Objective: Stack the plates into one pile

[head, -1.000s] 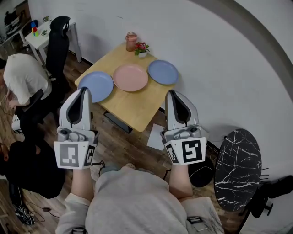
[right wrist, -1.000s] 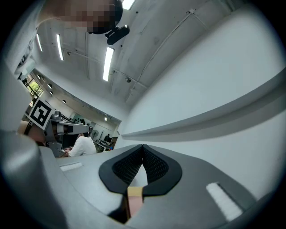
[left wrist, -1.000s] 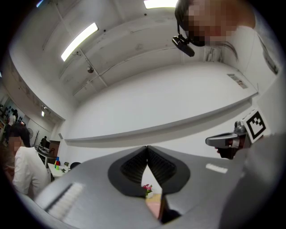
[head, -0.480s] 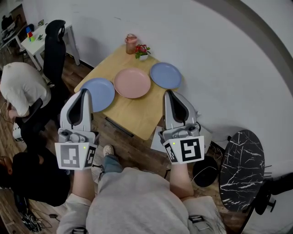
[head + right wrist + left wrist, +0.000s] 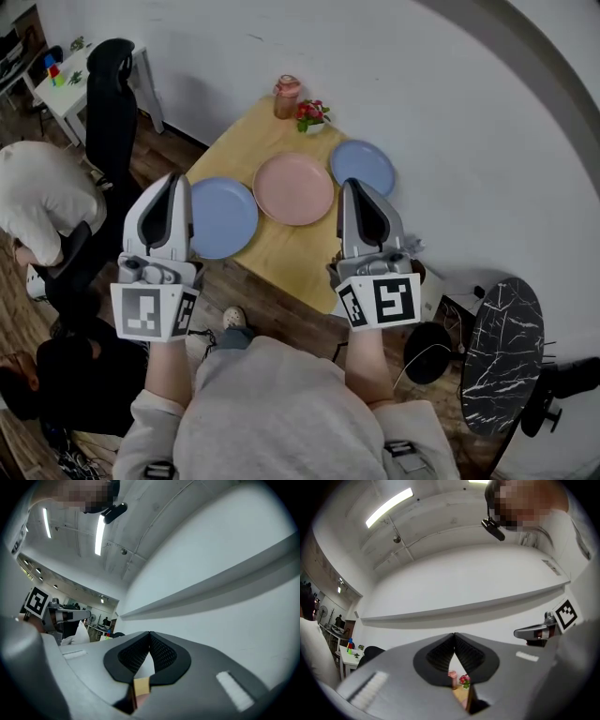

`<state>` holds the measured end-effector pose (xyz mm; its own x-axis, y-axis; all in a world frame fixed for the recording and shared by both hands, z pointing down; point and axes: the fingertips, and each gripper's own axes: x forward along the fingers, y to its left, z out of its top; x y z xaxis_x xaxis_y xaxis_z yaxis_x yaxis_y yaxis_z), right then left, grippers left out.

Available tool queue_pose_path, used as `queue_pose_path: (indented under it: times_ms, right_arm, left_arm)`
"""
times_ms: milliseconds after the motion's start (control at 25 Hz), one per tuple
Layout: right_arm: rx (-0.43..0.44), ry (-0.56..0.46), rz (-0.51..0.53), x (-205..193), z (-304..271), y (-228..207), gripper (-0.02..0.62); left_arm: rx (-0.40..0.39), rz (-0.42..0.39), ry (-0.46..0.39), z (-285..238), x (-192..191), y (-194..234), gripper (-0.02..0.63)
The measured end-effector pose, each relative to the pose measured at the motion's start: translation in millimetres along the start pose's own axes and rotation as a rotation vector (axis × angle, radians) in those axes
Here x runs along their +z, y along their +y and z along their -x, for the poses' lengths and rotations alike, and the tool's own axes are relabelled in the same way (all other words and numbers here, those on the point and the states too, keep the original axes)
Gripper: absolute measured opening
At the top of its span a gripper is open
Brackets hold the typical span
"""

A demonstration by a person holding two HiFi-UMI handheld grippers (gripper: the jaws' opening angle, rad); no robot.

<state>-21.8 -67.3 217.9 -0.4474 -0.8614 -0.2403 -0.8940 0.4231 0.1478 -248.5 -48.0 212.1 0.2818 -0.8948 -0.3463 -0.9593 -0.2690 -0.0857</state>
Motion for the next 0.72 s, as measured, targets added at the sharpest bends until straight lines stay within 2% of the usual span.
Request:
queue_pose_path:
  times_ms: [200, 360, 560, 720]
  right_arm:
    - [-0.005, 0.054, -0.023, -24, -47, 13, 0.003]
    - [-0.004, 0.146, -0.062, -59, -80, 23, 0.003]
    - [0.008, 0.304, -0.169, -129, -105, 43, 0.003]
    - [0.012, 0.460, -0.264, -196, -110, 61, 0.005]
  left_arm:
    - [-0.008, 0.012, 0.031, -25, -25, 40, 0.058]
    - [-0.011, 0.030, 0.092, -42, -58, 66, 0.058]
    - [0.012, 0.074, 0.213, -49, -121, 96, 0.058]
    - [0.039, 0.113, 0.361, -42, -185, 115, 0.061]
